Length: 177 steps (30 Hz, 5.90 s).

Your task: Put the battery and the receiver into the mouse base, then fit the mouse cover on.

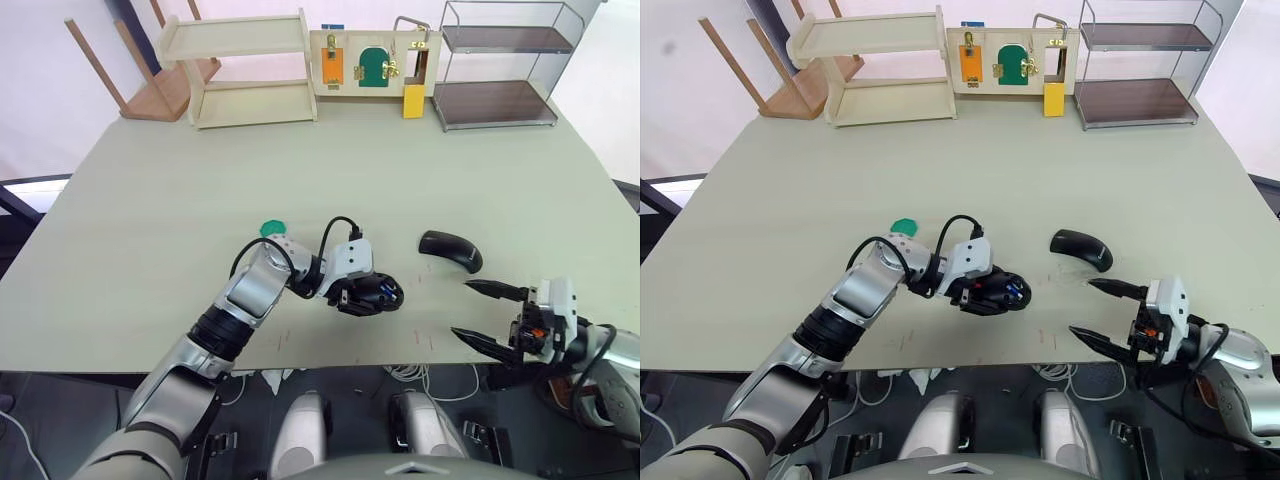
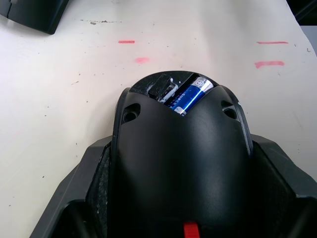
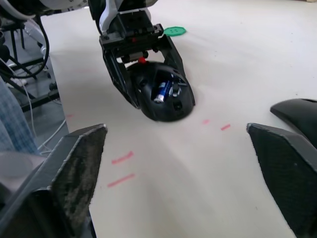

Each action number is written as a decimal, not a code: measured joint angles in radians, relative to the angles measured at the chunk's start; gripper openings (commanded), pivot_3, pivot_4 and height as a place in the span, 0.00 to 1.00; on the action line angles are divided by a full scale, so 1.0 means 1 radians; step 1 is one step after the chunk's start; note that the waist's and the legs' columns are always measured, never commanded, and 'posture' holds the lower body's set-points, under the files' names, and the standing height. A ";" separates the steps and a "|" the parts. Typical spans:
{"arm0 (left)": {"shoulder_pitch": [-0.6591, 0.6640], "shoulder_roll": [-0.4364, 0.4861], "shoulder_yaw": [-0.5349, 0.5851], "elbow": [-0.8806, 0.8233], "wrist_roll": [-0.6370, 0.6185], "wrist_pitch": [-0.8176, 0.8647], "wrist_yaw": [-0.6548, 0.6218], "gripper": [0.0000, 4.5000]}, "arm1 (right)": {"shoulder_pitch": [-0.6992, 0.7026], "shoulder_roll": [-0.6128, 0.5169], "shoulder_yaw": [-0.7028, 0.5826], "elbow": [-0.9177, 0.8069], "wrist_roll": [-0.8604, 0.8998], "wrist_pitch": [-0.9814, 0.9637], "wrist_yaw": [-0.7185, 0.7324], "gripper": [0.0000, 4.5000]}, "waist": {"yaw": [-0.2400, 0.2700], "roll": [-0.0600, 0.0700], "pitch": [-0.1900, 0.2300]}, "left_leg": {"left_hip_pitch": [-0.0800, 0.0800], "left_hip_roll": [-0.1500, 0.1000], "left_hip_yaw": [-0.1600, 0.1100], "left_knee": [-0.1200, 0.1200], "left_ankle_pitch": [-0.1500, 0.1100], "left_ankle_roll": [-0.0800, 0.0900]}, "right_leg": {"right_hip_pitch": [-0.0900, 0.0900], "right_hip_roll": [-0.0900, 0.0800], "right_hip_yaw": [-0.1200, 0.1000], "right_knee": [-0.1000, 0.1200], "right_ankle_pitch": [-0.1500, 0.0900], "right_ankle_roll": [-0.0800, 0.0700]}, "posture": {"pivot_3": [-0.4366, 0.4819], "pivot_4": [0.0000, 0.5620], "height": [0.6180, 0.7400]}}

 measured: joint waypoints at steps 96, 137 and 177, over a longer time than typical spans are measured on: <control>0.737 0.237 0.734 -0.447 -0.676 -0.250 -0.059 0.99 | -0.707 -0.067 0.139 0.736 -0.323 0.129 0.134 1.00 | -0.004 0.004 0.013 | 0.002 0.001 0.014 -0.002 0.000 0.000 | -0.004 -0.003 0.008 0.000 0.002 -0.002 | 0.48 0.27 1.00; 0.689 0.239 0.697 -0.357 -0.658 -0.282 -0.101 1.00 | -0.611 -0.111 0.139 0.316 -0.261 0.295 0.090 0.55 | -0.004 0.004 0.014 | 0.001 0.002 0.015 -0.004 0.000 0.000 | -0.006 -0.003 0.009 0.000 0.001 0.000 | 0.48 0.27 1.00; 0.509 0.281 0.649 -0.181 -0.618 -0.283 -0.214 1.00 | -0.950 -0.047 0.691 -0.173 -0.320 0.973 -0.081 0.55 | -0.004 0.001 0.017 | -0.015 0.002 0.015 -0.001 0.000 -0.001 | -0.023 -0.003 0.008 0.002 0.005 0.000 | 0.48 0.27 1.00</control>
